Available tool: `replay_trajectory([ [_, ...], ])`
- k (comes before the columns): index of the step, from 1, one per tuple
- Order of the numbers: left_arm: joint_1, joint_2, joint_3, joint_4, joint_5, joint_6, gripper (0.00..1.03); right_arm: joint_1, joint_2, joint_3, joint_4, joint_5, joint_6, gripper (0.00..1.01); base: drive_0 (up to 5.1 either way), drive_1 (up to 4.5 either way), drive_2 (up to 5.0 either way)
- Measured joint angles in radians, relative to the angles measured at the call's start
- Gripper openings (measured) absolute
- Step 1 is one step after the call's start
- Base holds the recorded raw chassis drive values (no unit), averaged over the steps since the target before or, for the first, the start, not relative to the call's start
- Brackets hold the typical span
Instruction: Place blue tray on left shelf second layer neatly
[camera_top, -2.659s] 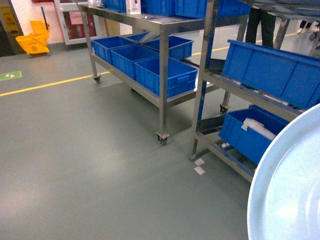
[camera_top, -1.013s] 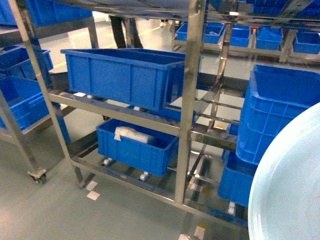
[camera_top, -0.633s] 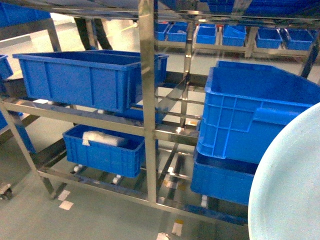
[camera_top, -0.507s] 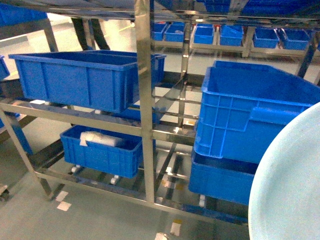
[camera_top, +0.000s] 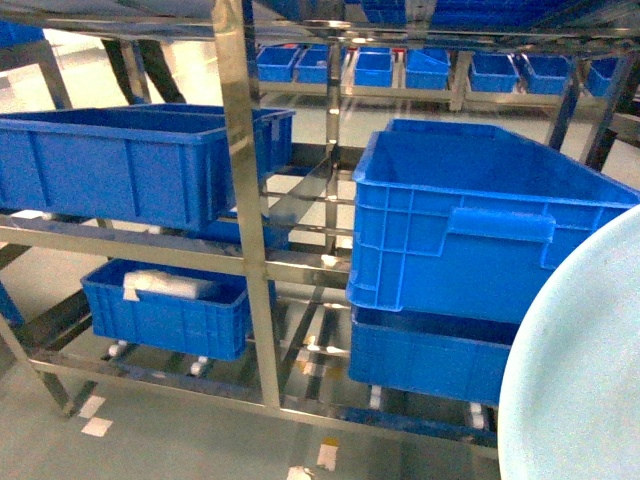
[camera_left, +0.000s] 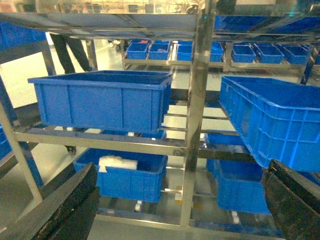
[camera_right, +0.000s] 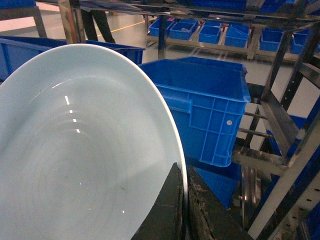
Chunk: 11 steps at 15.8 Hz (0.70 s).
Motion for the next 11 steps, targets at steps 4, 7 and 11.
replay_trajectory([
  [4,0.000,0.000,0.000,0.000,0.000,0.000,0.98,0.000,0.000,0.000,0.000,0.000,0.000,0.02,-1.6,-1.57,-1.6],
  [7,0.000,0.000,0.000,-0.002,0.001,0.000,0.98,0.000,0.000,0.000,0.000,0.000,0.000,0.02,-0.7,0.73,-2.1],
  [11,0.000,0.000,0.000,0.000,0.000,0.000,0.98,0.000,0.000,0.000,0.000,0.000,0.000,0.02,0.0,4.26,-4.3],
])
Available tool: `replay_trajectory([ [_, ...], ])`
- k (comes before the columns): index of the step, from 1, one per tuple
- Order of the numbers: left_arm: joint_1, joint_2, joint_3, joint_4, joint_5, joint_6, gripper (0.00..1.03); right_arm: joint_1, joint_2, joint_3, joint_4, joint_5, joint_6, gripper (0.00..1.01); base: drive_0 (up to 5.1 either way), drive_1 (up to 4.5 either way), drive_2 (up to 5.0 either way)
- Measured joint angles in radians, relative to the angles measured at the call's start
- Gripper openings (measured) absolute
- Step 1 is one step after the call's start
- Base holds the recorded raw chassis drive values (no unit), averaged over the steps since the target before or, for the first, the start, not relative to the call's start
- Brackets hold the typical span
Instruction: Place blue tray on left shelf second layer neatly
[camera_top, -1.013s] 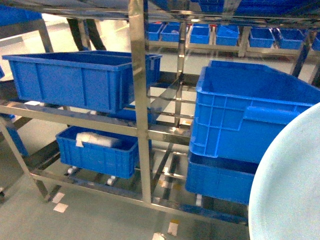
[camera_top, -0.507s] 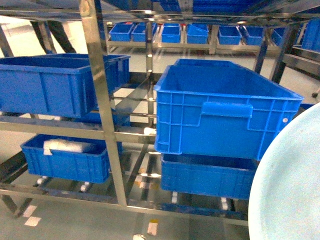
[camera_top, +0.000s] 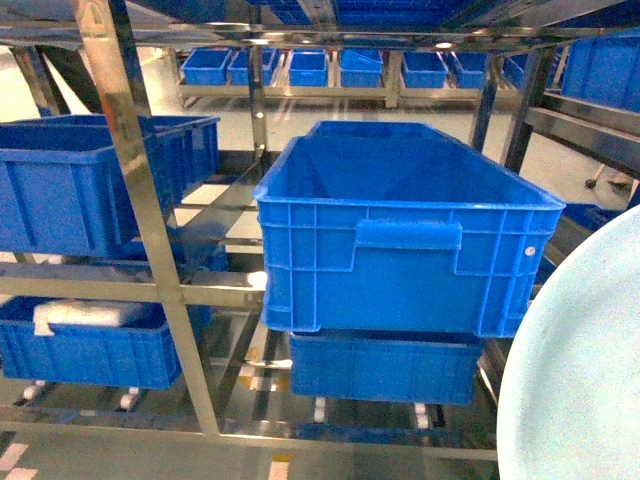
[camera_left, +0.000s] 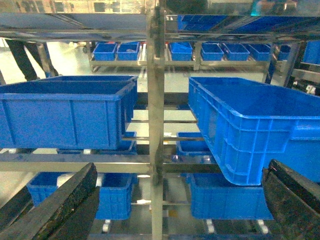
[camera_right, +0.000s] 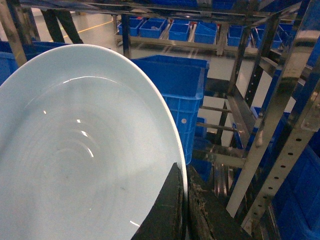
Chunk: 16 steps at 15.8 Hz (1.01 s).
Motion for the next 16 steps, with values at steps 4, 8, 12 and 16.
replay_trajectory([
  [4,0.000,0.000,0.000,0.001,-0.002,0.000,0.98,0.000,0.000,0.000,0.002,0.000,0.000,0.02,0.0,4.28,-4.2],
  [8,0.000,0.000,0.000,-0.003,0.000,0.000,0.98,0.000,0.000,0.000,-0.001,0.000,0.000,0.02,-0.1,4.18,-4.3],
  [12,0.000,0.000,0.000,-0.001,0.000,0.000,0.98,0.000,0.000,0.000,0.000,0.000,0.000,0.02,-0.1,2.33,-2.5],
  [16,0.000,0.000,0.000,-0.001,0.000,0.000,0.98,0.000,0.000,0.000,0.000,0.000,0.000,0.02,0.0,0.00,0.0],
])
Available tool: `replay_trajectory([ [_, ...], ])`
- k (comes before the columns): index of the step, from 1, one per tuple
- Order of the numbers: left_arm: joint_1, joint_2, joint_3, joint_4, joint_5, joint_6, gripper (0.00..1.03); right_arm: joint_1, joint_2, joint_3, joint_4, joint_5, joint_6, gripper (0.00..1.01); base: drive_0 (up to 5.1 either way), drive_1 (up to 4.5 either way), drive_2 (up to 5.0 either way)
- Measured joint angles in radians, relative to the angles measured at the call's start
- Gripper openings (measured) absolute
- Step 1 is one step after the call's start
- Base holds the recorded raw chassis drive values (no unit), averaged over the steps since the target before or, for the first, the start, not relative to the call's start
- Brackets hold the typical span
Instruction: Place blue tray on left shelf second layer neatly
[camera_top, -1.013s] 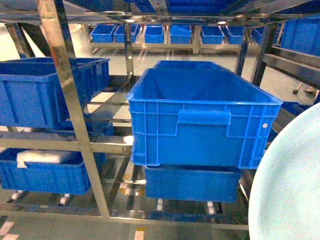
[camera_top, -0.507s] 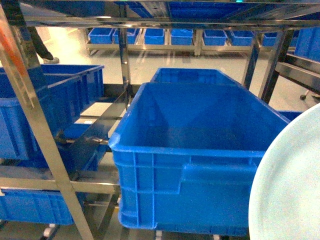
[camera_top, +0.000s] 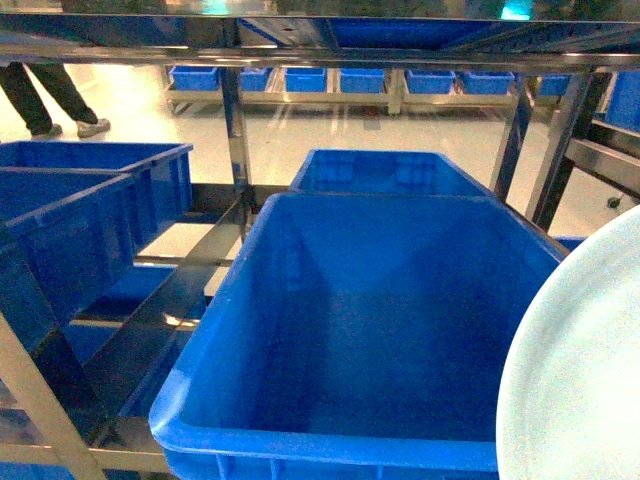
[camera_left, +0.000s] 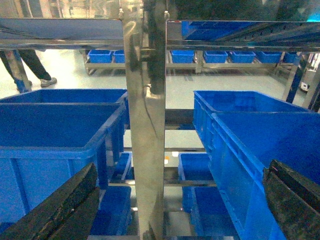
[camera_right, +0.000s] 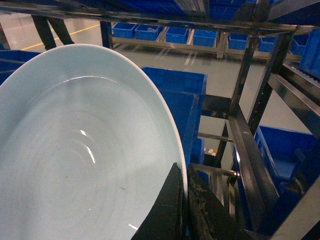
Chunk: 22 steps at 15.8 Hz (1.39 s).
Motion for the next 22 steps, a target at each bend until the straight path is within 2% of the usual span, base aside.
replay_trajectory([
  [22,0.000,0.000,0.000,0.001,0.000,0.000,0.98,0.000,0.000,0.000,0.000,0.000,0.000,0.02,0.0,0.00,0.0],
])
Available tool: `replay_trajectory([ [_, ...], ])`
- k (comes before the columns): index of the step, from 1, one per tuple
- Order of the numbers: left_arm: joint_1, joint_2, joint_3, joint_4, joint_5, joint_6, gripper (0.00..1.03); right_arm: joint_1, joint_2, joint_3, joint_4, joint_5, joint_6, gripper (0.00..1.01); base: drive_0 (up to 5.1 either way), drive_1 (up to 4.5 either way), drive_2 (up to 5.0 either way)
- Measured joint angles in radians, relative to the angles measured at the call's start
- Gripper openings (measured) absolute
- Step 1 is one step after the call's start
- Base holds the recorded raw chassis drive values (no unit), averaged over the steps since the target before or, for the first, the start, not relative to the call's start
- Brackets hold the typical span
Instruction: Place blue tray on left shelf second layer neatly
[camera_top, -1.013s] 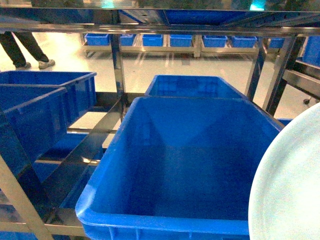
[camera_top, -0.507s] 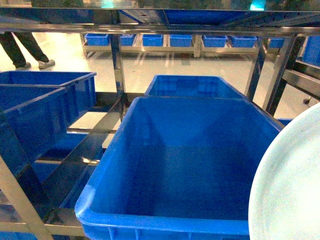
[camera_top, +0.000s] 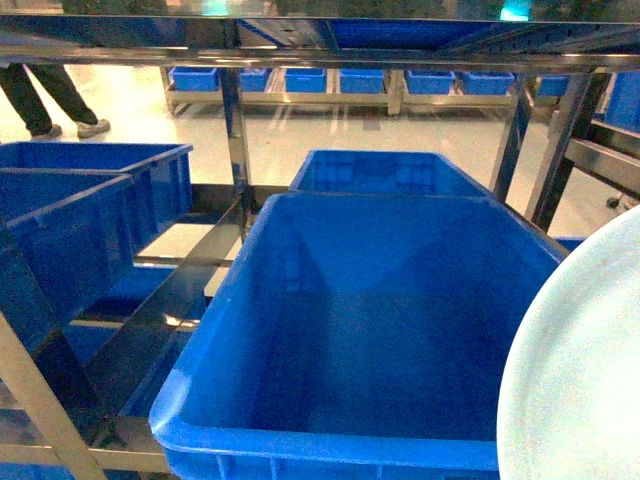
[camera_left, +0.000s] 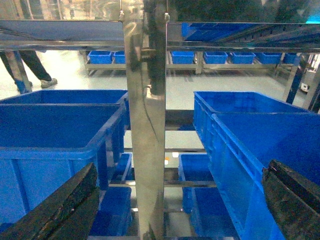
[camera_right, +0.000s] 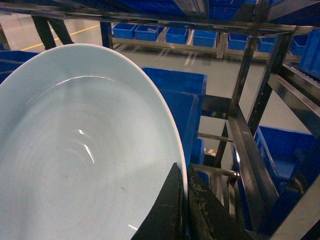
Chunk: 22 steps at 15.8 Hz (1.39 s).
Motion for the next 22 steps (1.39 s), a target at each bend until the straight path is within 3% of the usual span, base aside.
replay_trajectory([
  [2,0.000,0.000,0.000,0.000,0.000,0.000,0.98,0.000,0.000,0.000,0.000,0.000,0.000,0.02,0.0,0.00,0.0],
  [8,0.000,0.000,0.000,0.000,0.000,0.000,0.98,0.140,0.043,0.018,0.018,0.080,-0.002,0.02,0.0,0.00,0.0],
  [17,0.000,0.000,0.000,0.000,0.000,0.000,0.98,0.197,0.738,0.063,0.677,0.149,0.013,0.02,0.0,0.00,0.0],
  [22,0.000,0.000,0.000,0.000,0.000,0.000,0.98,0.216,1.035,0.149,0.895,0.177,0.021,0.02,0.0,0.00,0.0],
])
